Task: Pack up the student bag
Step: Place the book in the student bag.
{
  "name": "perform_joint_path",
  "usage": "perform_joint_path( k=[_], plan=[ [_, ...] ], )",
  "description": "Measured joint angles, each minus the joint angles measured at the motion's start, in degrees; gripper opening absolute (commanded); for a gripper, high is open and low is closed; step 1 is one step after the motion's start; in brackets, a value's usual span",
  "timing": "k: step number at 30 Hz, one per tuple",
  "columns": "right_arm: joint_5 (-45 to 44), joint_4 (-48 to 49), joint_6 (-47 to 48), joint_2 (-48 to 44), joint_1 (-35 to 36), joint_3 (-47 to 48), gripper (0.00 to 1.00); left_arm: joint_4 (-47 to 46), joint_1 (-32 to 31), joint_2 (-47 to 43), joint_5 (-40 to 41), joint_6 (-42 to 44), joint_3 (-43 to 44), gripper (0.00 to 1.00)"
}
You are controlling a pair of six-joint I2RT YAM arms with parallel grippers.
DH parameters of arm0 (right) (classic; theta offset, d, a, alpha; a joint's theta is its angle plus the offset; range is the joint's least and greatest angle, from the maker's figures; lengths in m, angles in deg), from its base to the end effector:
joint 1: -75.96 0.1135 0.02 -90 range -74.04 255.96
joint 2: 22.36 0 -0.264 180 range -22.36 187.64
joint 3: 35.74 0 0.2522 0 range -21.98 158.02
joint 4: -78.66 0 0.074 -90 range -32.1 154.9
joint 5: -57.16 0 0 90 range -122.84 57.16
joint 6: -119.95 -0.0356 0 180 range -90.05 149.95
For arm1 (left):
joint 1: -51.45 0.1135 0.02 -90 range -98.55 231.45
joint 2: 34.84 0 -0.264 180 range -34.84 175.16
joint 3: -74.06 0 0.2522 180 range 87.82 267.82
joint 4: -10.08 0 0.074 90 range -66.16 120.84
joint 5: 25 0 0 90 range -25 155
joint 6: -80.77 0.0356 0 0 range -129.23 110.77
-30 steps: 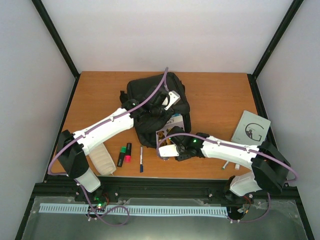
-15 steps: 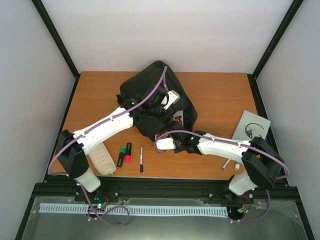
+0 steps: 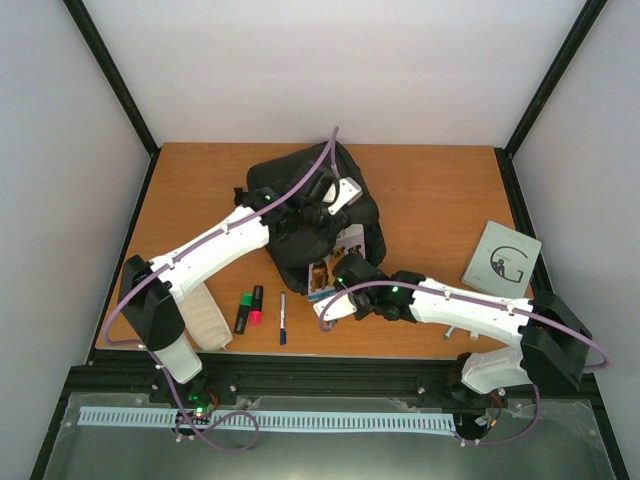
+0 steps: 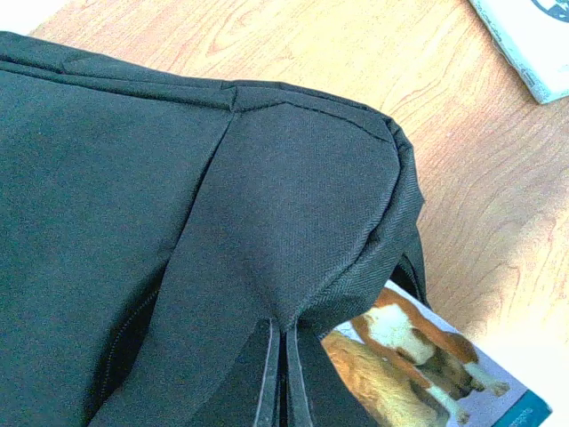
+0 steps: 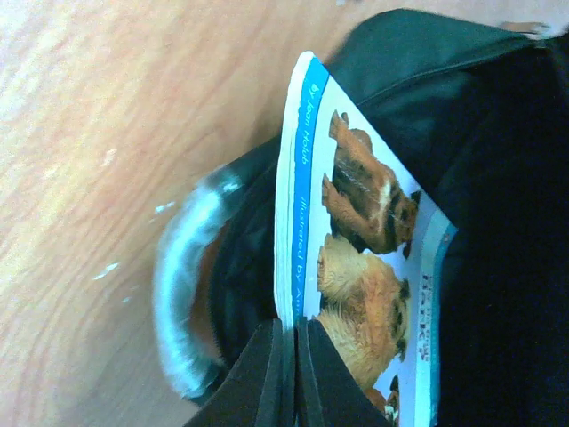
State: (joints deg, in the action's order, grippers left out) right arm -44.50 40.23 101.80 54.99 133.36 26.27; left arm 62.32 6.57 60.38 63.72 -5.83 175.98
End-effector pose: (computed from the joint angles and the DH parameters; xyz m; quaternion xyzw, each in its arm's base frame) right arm 0.1514 0.2234 0.2166 -0.8408 0.4337 -0.1347 0.2947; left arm 0.2625 -0.2625 0.3276 0.3824 0.8429 -0.1436 0.3501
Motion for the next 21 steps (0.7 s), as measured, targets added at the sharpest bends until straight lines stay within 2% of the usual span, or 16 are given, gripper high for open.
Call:
perform_joint_path(
  k=[4, 8, 17, 21],
  plan=[
    [-0.85, -3.06, 2.45, -2.14, 1.7, -2.34, 0.03, 2.56, 0.68, 0.98, -1.4, 1.4, 2.23, 0.01],
    [-4.48, -3.39, 4.5, -3.98, 6.47, -4.33, 0.03, 3.85, 1.29, 1.92, -3.56, 1.86, 2.93, 0.01],
    [-11.74, 6.58, 12.5, -3.76, 10.86, -12.26, 0.03, 5.07, 1.49, 3.21, -6.49, 2.16, 3.54, 0.01],
    [-13.49, 7.48, 15.82, -2.71, 11.69, -12.24, 0.03, 5.07, 1.49, 3.21, -7.06, 2.19, 3.54, 0.01]
  ],
)
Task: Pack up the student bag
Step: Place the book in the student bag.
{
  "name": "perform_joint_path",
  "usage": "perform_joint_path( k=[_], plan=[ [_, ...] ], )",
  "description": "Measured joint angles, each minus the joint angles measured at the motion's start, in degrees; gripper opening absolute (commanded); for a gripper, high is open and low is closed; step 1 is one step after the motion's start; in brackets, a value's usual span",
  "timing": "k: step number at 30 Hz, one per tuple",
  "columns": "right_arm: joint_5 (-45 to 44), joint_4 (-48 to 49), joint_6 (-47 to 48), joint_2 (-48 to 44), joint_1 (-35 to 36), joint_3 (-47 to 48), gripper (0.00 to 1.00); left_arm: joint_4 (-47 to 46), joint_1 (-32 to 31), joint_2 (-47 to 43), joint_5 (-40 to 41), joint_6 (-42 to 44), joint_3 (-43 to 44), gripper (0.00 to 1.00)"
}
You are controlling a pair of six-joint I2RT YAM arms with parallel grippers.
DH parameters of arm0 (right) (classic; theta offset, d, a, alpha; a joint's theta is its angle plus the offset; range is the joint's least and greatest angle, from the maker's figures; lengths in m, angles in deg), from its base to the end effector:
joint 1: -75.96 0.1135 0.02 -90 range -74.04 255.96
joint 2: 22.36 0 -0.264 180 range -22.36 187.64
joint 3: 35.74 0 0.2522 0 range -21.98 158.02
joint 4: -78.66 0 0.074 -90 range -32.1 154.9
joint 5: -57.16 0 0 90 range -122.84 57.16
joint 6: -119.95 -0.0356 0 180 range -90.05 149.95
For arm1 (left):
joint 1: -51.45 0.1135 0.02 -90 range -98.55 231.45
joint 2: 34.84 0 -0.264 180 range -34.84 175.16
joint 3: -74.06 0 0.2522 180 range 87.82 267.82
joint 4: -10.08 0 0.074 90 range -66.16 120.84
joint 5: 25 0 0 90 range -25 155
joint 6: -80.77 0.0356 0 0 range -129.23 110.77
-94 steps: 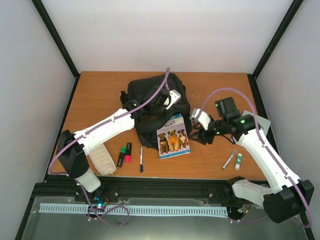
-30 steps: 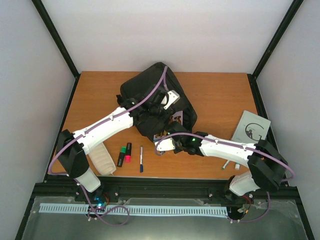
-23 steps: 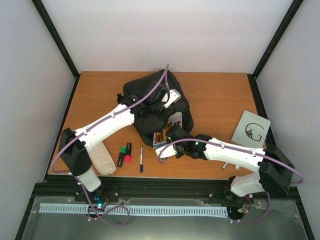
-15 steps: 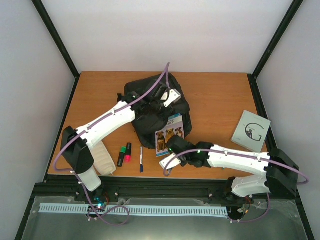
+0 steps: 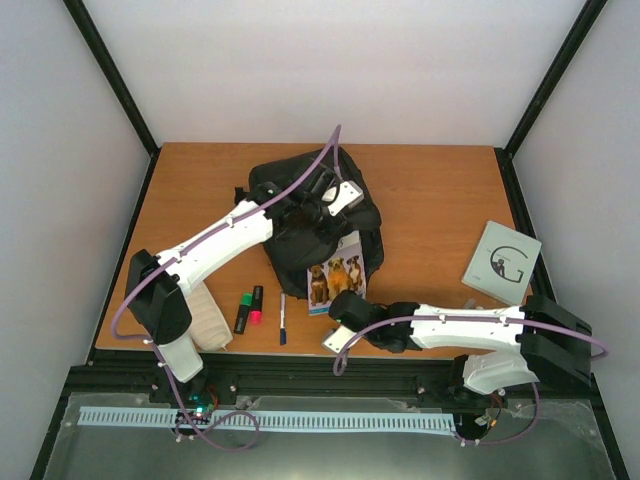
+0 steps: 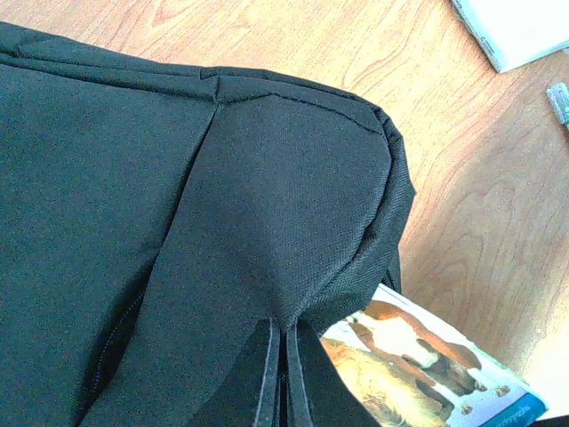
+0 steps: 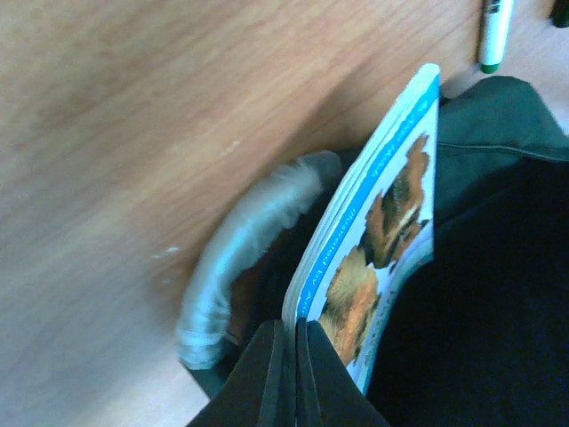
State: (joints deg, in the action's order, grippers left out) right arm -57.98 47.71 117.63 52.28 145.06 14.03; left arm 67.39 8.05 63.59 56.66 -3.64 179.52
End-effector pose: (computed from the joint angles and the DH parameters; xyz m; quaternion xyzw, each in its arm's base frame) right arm 0.0992 0.2175 0.1741 -0.9010 0.2504 -0.2516 0.2495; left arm 0.2717 -0.2640 0.3215 0.4114 0.8434 -0.1745 0.2984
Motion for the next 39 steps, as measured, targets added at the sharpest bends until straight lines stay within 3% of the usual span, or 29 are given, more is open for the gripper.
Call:
perform_joint_path(
  k=[12, 20, 31, 39],
  plan=[
    [-0.11, 1.55, 8.44, 3.17, -0.57, 4.28, 0.03, 0.02, 0.28, 0.02, -1.4, -0.02, -0.02, 0.01],
    [6.21, 4.13, 8.72, 5.4, -9.05, 5.86, 0.03, -0.28, 0.44, -0.33, -4.44, 0.0, -0.48, 0.01],
    [12.63, 13.49, 8.11, 6.86, -15.15, 4.92, 0.03, -0.22, 0.44, -0.79, -8.48, 0.04, -1.11, 0.01],
    [16.61, 23.43, 12.04, 16.09, -19.91, 4.85, 0.03, 0.92, 0.44, -0.79, -10.32, 0.5, -0.72, 0.01]
  ],
)
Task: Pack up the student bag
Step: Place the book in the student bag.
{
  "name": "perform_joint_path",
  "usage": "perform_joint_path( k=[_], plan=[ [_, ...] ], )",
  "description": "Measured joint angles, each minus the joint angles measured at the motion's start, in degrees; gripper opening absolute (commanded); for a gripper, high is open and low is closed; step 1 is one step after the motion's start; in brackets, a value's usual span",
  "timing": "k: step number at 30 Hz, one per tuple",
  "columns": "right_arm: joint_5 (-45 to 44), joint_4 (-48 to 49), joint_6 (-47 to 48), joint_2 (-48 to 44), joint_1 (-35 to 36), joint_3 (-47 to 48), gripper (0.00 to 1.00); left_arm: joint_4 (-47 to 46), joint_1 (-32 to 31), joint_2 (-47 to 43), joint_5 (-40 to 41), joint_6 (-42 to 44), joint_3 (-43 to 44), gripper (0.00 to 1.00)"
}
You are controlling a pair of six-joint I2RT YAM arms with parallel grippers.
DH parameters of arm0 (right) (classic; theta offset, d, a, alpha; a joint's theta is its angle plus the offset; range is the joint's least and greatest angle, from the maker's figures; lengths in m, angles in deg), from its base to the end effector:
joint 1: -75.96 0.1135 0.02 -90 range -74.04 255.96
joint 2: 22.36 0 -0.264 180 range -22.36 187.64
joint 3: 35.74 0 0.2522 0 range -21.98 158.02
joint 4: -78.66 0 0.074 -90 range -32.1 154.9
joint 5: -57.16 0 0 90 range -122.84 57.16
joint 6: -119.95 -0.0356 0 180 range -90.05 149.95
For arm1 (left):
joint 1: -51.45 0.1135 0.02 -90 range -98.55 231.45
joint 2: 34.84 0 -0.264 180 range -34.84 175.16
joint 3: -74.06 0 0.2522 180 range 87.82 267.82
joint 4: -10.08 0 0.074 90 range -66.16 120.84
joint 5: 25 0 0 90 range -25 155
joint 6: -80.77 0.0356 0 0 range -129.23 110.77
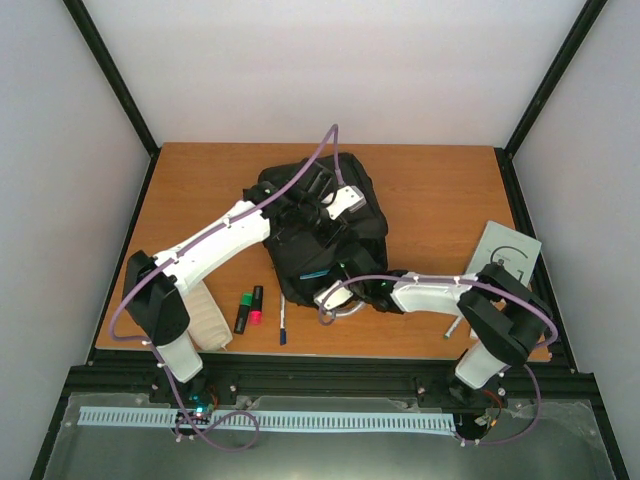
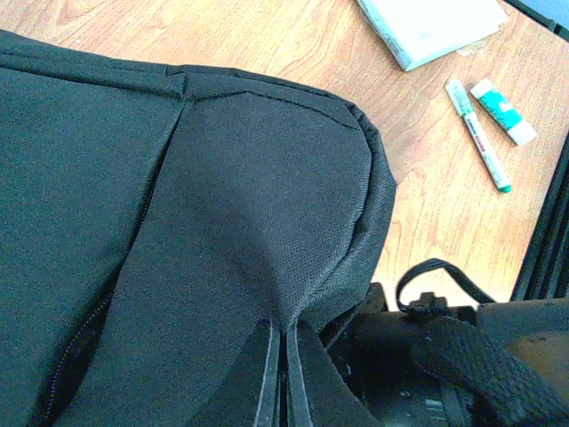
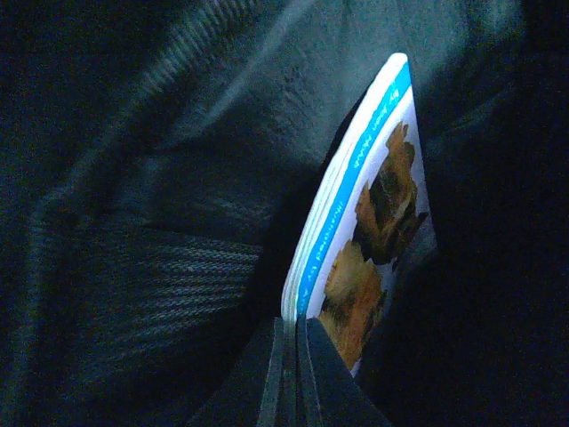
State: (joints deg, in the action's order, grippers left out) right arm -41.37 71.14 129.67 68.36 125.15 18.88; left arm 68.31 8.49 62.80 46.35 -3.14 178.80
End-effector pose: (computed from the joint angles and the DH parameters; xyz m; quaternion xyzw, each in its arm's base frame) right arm 0.2041 0.2283 0.1535 -0.8753 0.2739 -0.2294 0.3260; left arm 0.2652 -0.2625 0.3225 0.4353 0.8242 -0.2488 0.2632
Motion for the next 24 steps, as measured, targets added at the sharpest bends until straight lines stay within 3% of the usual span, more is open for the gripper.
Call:
perform_joint_path(
  k=[17, 24],
  plan=[
    [1.62, 18.12, 6.36, 15.06, -4.98, 4.04, 0.06, 0.94, 0.59, 0.0, -0.44, 1.44, 0.52, 0.01],
    [2.1, 19.5, 6.34, 16.0, -5.95, 4.81, 0.23, 0.15, 0.83, 0.0, 0.04, 1.46, 0.55, 0.01]
  ],
)
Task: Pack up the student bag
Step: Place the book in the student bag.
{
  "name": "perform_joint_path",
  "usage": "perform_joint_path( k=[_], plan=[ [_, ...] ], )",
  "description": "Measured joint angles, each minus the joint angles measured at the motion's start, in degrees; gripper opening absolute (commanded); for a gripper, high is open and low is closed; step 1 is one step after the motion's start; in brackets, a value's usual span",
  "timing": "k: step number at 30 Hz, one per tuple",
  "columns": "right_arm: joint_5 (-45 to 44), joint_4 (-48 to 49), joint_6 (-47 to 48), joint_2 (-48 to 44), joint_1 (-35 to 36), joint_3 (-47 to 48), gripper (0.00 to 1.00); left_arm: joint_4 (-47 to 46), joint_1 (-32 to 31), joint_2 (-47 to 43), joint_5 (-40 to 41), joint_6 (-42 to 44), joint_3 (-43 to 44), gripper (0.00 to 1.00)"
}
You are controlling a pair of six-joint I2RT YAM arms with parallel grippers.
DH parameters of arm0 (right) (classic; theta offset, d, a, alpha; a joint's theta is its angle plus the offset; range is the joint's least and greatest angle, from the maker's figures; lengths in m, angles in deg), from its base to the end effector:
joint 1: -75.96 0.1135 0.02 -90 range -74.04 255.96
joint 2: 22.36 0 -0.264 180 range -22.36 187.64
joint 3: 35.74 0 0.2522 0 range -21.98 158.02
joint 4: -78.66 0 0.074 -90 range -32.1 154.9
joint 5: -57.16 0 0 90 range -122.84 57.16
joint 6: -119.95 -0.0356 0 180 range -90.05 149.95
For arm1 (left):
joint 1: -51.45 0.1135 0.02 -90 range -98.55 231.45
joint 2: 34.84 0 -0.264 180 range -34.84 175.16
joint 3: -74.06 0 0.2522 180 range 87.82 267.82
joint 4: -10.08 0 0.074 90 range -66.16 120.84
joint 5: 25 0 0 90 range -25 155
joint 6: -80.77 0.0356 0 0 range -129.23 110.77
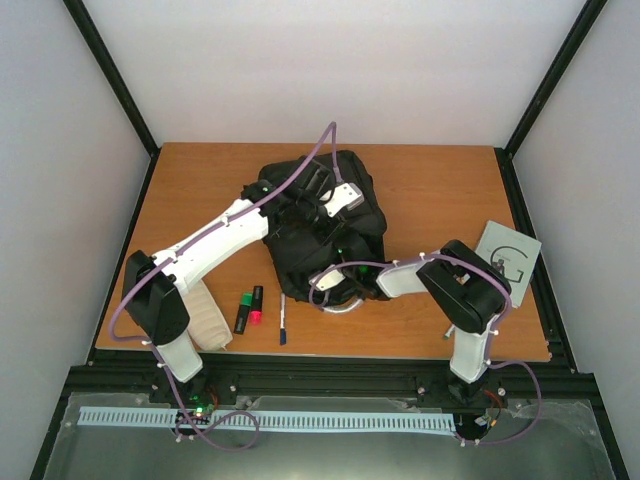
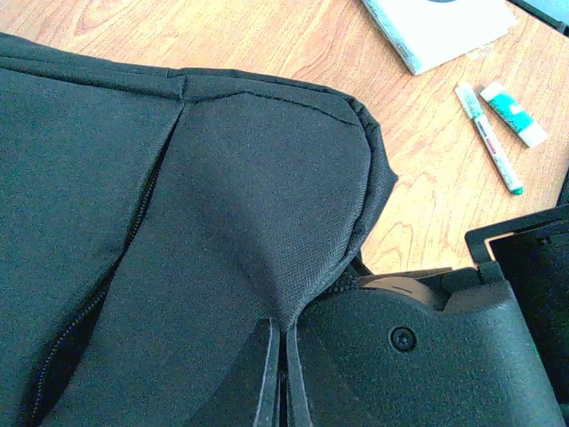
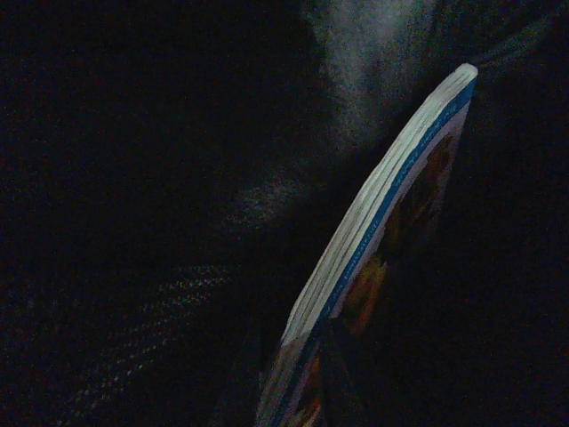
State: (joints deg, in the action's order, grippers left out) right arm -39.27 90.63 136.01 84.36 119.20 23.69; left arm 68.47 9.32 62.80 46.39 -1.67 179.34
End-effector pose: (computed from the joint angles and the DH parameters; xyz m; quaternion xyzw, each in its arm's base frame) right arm 0.2623 0.2412 0.1178 -0.8484 0.2596 -0.2815 0.3654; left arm 0.2692 -0.2588 0.3253 0.4398 0.8207 -0.2439 0.2712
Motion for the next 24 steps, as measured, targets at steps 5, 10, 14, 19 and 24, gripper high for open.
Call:
perform_joint_path(
  k=[5, 10, 14, 19, 24],
  plan=[
    [1.46, -3.17, -0.83, -3.34, -0.04, -1.68, 0.33, -0.11, -0.22, 0.0, -0.07, -0.02, -0.02, 0.01],
    [4.59, -14.71, -3.1, -12.81, 0.07, -3.13, 0.36, -0.24, -0.68, 0.0, 0.5, -0.04, -0.11, 0.01],
    [6.8, -24.92, -7.08, -16.65, 0.81, -2.16, 0.38, -0.5, -0.7, 0.0, 1.68, -0.2, -0.26, 0.01],
    [9.2, -36.89, -13.22, -19.02, 3.39, -2.05, 0.38, -1.2, -0.74, 0.17, 3.56, -0.28, -0.26, 0.01],
    [13.11, -46.84, -22.32, -24.68, 4.79, -1.66, 0.39, -1.22, -0.76, 1.07, 4.11, -0.24, -0.04, 0.01]
  ],
)
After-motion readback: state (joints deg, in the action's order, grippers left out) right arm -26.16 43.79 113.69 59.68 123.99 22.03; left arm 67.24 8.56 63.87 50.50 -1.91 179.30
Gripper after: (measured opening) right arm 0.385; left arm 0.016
